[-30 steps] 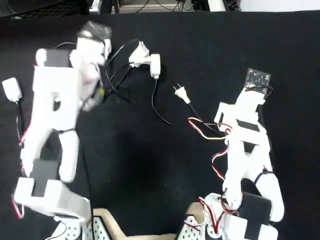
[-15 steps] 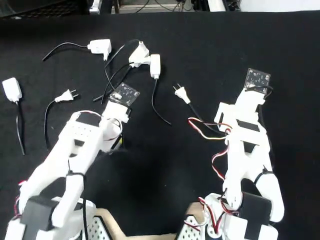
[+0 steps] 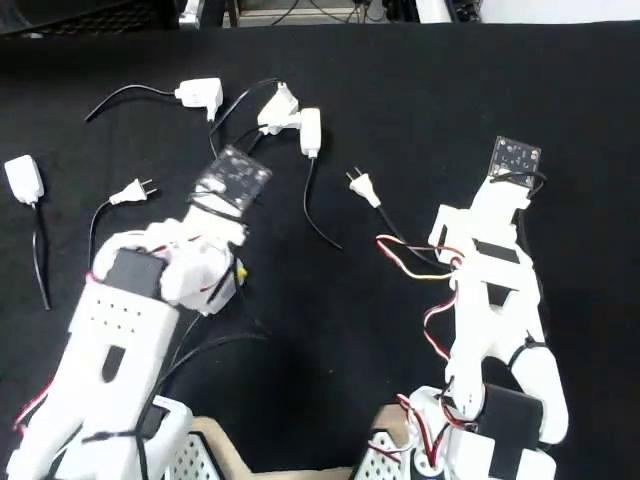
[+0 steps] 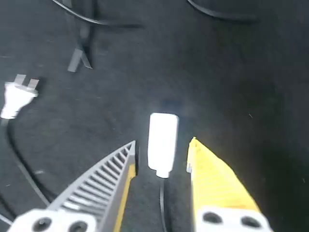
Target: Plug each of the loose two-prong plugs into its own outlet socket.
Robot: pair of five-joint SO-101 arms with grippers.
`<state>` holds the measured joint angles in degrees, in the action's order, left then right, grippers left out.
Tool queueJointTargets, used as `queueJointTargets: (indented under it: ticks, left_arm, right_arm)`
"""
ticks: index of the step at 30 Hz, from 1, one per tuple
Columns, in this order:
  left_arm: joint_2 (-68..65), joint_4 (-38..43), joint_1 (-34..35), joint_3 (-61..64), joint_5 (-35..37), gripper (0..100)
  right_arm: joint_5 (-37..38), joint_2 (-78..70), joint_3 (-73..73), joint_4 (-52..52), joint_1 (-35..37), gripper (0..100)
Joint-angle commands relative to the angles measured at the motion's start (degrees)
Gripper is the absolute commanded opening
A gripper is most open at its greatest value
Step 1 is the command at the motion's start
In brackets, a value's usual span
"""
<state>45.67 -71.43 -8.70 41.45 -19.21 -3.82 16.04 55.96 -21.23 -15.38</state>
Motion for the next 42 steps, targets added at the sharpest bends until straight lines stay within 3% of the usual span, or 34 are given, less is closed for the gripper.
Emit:
queueJointTargets:
  ticks: [1,5,8,12,22,25,29,37,40,42]
  left_arm:
    - [2.29,3.43,8.31,-1.8,-0.26,18]
    - [-2.9,15.21,17.01,5.23,-4.22,18]
    - [-8.09,19.52,17.45,8.75,-8.62,18]
    - [-14.07,22.86,16.75,9.54,-8.62,18]
    - [-22.77,23.03,3.3,10.59,-8.53,18]
    - [-23.38,22.86,-0.31,10.59,-5.63,18]
    - [-22.07,22.77,-4.7,10.42,0.09,18]
    - [-12.84,18.46,-16.75,8.31,3.69,18]
    - [-7.3,16.26,-14.11,6.73,3.52,18]
    - [-3.08,15.82,-7.87,5.93,3.78,18]
  right_arm:
    - [-0.26,0.57,-0.75,0.7,0.79,23.4]
    - [-0.26,0.57,-0.75,0.79,0.88,23.4]
    - [-0.26,0.48,-0.84,0.79,0.88,23.4]
    - [-0.18,0.48,-0.92,0.79,0.88,23.4]
    - [-0.18,0.48,-1.01,0.88,0.88,23.4]
    - [-0.18,0.48,-1.01,0.88,0.88,23.4]
    - [-0.18,0.48,-1.01,0.88,0.88,23.4]
    - [-0.18,0.48,-1.01,0.88,0.88,23.4]
    - [-0.18,0.48,-1.01,0.79,0.88,23.4]
    - [1.58,0.48,-1.1,0.79,0.97,23.4]
